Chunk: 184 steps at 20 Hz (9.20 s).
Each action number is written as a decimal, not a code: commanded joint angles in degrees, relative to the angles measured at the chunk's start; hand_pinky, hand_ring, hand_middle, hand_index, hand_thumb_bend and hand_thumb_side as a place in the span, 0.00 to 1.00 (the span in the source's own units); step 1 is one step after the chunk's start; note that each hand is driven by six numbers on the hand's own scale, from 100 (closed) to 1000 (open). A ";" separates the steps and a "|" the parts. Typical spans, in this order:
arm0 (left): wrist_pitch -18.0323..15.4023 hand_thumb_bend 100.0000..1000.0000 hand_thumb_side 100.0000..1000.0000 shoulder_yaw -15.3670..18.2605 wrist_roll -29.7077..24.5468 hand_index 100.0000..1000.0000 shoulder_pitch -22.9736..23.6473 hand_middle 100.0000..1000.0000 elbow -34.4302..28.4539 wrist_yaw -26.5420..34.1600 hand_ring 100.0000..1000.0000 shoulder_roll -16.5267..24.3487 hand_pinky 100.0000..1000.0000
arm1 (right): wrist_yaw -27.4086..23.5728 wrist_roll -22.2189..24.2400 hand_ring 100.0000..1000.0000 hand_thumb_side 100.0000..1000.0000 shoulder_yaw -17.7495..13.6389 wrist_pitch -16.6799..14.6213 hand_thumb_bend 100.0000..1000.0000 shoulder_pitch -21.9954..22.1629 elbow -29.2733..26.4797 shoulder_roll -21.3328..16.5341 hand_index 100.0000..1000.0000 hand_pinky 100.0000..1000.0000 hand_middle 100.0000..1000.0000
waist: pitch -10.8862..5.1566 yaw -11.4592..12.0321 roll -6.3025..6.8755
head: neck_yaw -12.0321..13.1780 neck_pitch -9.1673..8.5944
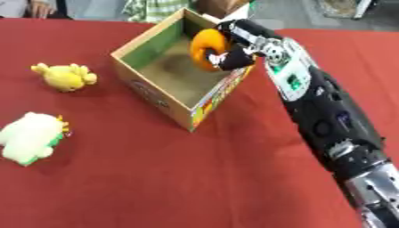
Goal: Pick up objects on the table and place them in the box.
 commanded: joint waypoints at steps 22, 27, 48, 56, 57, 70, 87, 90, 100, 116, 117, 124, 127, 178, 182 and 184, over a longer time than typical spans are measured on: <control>0.36 0.00 0.41 0.45 -0.24 0.56 0.12 0.52 -0.80 0.32 0.47 0.88 0.41 | -5.72 1.68 0.93 0.64 -1.49 -1.66 0.75 -1.57 -10.72 -3.99 1.00 0.93 0.81 | -2.01 -0.76 0.46 | 0.56 0.14; 0.91 0.00 0.41 0.39 -0.18 0.57 0.31 0.54 -0.80 0.34 0.47 1.07 0.41 | -22.47 -2.68 0.89 0.75 -0.69 3.56 0.65 4.51 -28.76 -11.63 1.00 0.90 0.76 | -2.41 -1.65 0.31 | 1.85 0.97; 3.80 0.00 0.36 -4.15 -4.26 0.82 -1.84 0.72 -0.80 -6.11 0.58 8.95 0.50 | -47.84 -21.91 0.84 0.82 -9.71 10.63 0.24 28.46 -63.98 -28.54 0.91 0.85 0.69 | -4.21 -6.33 2.55 | 6.29 2.08; 9.78 0.00 0.59 -11.35 -10.76 0.88 -3.65 0.77 -0.07 -12.62 0.65 18.68 0.55 | -48.85 -24.43 0.83 0.82 -13.65 5.02 0.24 38.35 -63.98 -27.66 0.91 0.85 0.69 | -4.66 -7.47 2.20 | 6.18 2.35; 10.29 0.00 0.59 -11.65 -11.64 0.88 -3.83 0.77 -0.14 -13.49 0.65 18.95 0.55 | -48.84 -24.53 0.83 0.82 -13.79 4.35 0.24 38.87 -63.98 -27.65 0.91 0.85 0.69 | -4.67 -7.46 2.16 | 6.14 2.35; 9.28 0.42 1.00 -21.52 -22.00 1.00 -2.21 0.90 12.82 -23.36 0.82 25.33 0.69 | -49.24 -24.42 0.83 0.80 -14.73 3.67 0.24 41.00 -63.98 -25.45 0.91 0.86 0.68 | -3.69 -8.90 1.99 | 8.03 2.36; 7.76 0.59 0.98 -18.18 -35.30 1.00 1.50 0.94 13.64 -28.61 0.87 26.60 0.75 | -48.45 -23.88 0.82 0.79 -15.03 4.20 0.23 41.74 -63.98 -24.34 0.91 0.87 0.66 | -1.99 -8.73 2.29 | 9.51 1.62; 7.85 0.61 1.00 -17.59 -37.63 1.00 1.99 0.94 12.79 -28.48 0.87 26.92 0.75 | -48.42 -24.03 0.82 0.79 -15.08 4.33 0.22 41.91 -63.98 -24.17 0.91 0.87 0.66 | -1.98 -8.72 2.30 | 9.57 1.54; 8.34 0.63 1.00 -16.47 -44.95 1.00 2.97 0.93 12.54 -29.57 0.87 27.05 0.74 | -48.49 -24.22 0.82 0.78 -15.16 4.52 0.22 42.12 -63.98 -23.60 0.90 0.87 0.66 | -1.82 -8.81 2.15 | 9.50 1.32; 9.10 0.57 1.00 -15.58 -57.25 1.00 1.86 0.91 13.95 -31.09 0.85 25.69 0.71 | -48.65 -24.44 0.81 0.78 -15.23 4.99 0.22 42.24 -63.98 -22.69 0.90 0.87 0.65 | -1.22 -9.00 1.80 | 9.55 0.95; 9.21 0.56 1.00 -15.40 -57.98 1.00 1.79 0.91 13.95 -31.11 0.85 25.62 0.70 | -48.65 -24.47 0.81 0.78 -15.25 5.00 0.22 42.26 -63.98 -22.67 0.90 0.87 0.65 | -1.20 -9.00 1.80 | 9.55 0.94; 10.49 0.46 0.97 -14.03 -63.34 1.00 0.97 0.87 12.76 -30.39 0.80 25.20 0.65 | -48.61 -24.54 0.81 0.78 -15.25 5.23 0.22 42.36 -63.98 -22.50 0.90 0.87 0.65 | -1.17 -9.03 1.84 | 9.52 0.81; 11.24 0.35 0.90 -13.49 -65.79 1.00 0.57 0.85 12.07 -29.50 0.79 25.12 0.63 | -48.59 -24.51 0.81 0.78 -15.24 5.27 0.22 42.36 -63.98 -22.42 0.90 0.87 0.65 | -1.14 -9.09 1.83 | 9.47 0.82; 14.96 0.00 0.29 -14.40 -62.09 0.51 -31.07 0.47 4.89 -26.47 0.46 14.80 0.27 | -49.60 -23.21 0.81 0.78 -14.61 6.29 0.23 41.70 -63.98 -21.68 0.90 0.88 0.63 | -1.85 -10.29 3.20 | 7.92 0.09; 11.70 0.00 0.29 -17.38 -59.66 0.50 -36.57 0.47 11.63 -25.74 0.47 10.85 0.28 | -49.82 -22.73 0.81 0.78 -14.27 6.37 0.23 40.92 -63.98 -21.30 0.90 0.88 0.63 | -1.53 -11.07 3.03 | 7.48 -0.31; 10.32 0.00 0.28 -18.39 -58.35 0.48 -39.23 0.46 15.52 -26.28 0.46 8.49 0.28 | -49.92 -22.48 0.81 0.78 -14.09 6.35 0.23 40.51 -63.98 -21.08 0.90 0.88 0.63 | -1.32 -11.57 2.91 | 7.56 -0.46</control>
